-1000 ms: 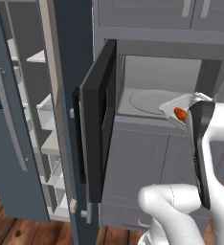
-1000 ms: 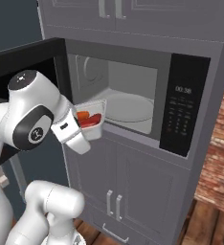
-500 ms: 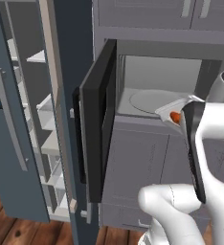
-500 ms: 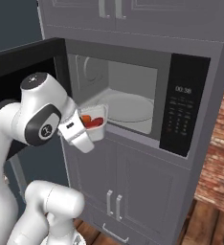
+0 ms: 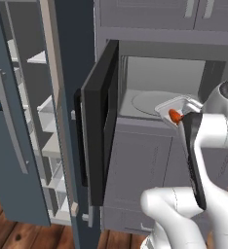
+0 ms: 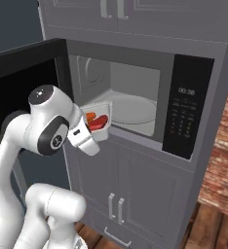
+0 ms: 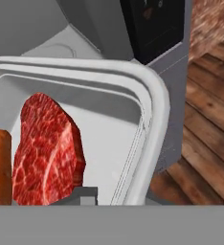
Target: Place the tupperware containing the steak and carrot meal in the microwave. Close the microwave door and press the start button to reheat the meal.
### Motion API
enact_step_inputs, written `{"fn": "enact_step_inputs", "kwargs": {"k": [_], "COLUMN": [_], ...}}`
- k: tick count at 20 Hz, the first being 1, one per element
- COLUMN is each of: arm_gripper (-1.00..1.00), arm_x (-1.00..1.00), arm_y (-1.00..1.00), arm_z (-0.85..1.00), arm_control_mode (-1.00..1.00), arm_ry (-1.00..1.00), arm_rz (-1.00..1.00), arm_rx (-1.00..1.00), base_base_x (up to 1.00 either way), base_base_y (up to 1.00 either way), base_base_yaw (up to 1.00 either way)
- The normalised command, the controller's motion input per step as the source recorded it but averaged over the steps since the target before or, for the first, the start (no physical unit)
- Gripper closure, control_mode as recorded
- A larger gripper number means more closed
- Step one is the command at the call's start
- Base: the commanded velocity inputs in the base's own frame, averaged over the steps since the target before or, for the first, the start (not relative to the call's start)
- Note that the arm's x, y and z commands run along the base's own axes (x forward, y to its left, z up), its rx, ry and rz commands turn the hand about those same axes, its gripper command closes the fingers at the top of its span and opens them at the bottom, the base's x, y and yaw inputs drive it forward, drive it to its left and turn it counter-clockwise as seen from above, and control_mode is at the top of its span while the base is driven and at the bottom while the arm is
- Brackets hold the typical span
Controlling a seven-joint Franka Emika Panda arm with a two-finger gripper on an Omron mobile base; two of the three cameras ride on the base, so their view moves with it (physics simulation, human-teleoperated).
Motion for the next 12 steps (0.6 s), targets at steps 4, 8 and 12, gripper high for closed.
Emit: {"fn": "enact_step_inputs", "kwargs": {"k": [4,8,12], "arm_gripper": [1.00,1.00,1.00], "arm_x": [0.38,0.41,0.34], "arm_y": [-0.07,-0.07,-0.01], "arm_z": [0.00,0.00,0.00], "arm_control_mode": [-1.00,-1.00,-1.00], "arm_ry": [-0.14,-0.03,0.00], "arm_rz": [0.00,0.03,0.00], "arm_rx": [0.00,0.00,0.00], "base_base_x": [0.00,0.00,0.00], "base_base_y": [0.00,0.00,0.00], "base_base_yaw": [0.00,0.00,0.00]}}
